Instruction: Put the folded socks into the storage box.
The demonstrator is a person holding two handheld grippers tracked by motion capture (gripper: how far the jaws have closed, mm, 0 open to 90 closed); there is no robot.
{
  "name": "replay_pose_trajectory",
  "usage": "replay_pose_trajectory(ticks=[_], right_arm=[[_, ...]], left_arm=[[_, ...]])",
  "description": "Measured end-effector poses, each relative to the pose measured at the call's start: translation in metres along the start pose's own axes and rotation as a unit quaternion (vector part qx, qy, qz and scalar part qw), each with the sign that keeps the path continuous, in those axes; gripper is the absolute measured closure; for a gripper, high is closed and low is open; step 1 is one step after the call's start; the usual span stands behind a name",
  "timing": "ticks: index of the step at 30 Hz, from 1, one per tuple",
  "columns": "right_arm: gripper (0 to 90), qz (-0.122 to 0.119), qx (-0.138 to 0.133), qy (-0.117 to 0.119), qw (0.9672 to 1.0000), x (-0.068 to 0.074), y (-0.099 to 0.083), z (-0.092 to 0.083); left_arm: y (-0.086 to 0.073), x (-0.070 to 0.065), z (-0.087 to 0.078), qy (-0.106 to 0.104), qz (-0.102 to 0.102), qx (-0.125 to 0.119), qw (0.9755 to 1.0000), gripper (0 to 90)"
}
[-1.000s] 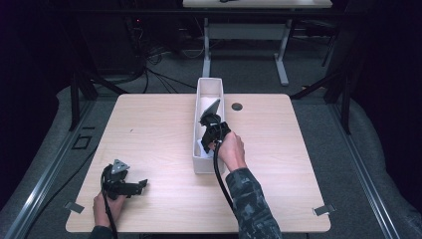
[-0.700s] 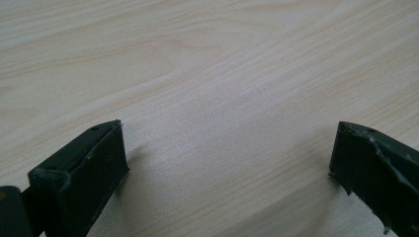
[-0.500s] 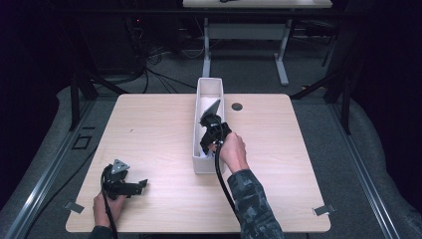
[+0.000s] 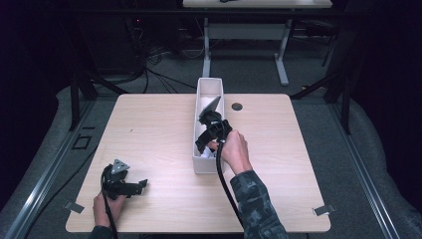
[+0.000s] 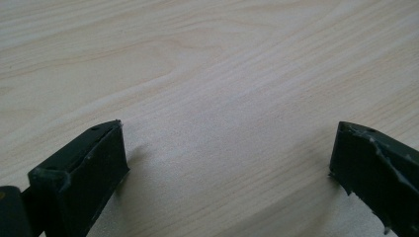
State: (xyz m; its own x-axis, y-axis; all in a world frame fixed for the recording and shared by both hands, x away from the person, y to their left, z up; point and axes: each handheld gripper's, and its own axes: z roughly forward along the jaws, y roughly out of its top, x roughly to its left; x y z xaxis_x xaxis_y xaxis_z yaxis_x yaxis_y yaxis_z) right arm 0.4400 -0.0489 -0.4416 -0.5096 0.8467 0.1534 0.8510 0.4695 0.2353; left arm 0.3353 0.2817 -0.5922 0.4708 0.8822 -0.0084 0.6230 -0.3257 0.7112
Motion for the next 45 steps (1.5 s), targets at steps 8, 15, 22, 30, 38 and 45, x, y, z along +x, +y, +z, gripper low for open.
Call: replay_pose_trajectory(ticks=[8,15,22,30,38,45], right_arm=[[3.4,-0.004,-0.009,0.002,0.9999,0.002,-0.011,-0.015],[0.0,-0.014,-0.017,-0.004,0.9998,0.003,-0.022,-0.022],[0.0,-0.014,-0.023,-0.022,0.9994,0.001,-0.036,-0.024],[0.0,-0.010,-0.031,-0.030,0.9990,-0.009,-0.049,-0.032],[0.0,-0.005,-0.035,-0.039,0.9986,-0.020,-0.064,-0.032],[0.0,-0.001,-0.033,-0.049,0.9983,-0.032,-0.082,-0.028]], left_arm=[[0.000,0.000,0.000,0.000,0.000,0.000,1.0000,0.7],[0.000,0.000,0.000,0.000,0.000,0.000,1.0000,0.7],[0.000,0.000,0.000,0.000,0.000,0.000,1.0000,0.7],[0.000,0.000,0.000,0.000,0.000,0.000,1.0000,0.7],[0.000,0.000,0.000,0.000,0.000,0.000,1.0000,0.7],[0.000,0.000,0.000,0.000,0.000,0.000,1.0000,0.7]])
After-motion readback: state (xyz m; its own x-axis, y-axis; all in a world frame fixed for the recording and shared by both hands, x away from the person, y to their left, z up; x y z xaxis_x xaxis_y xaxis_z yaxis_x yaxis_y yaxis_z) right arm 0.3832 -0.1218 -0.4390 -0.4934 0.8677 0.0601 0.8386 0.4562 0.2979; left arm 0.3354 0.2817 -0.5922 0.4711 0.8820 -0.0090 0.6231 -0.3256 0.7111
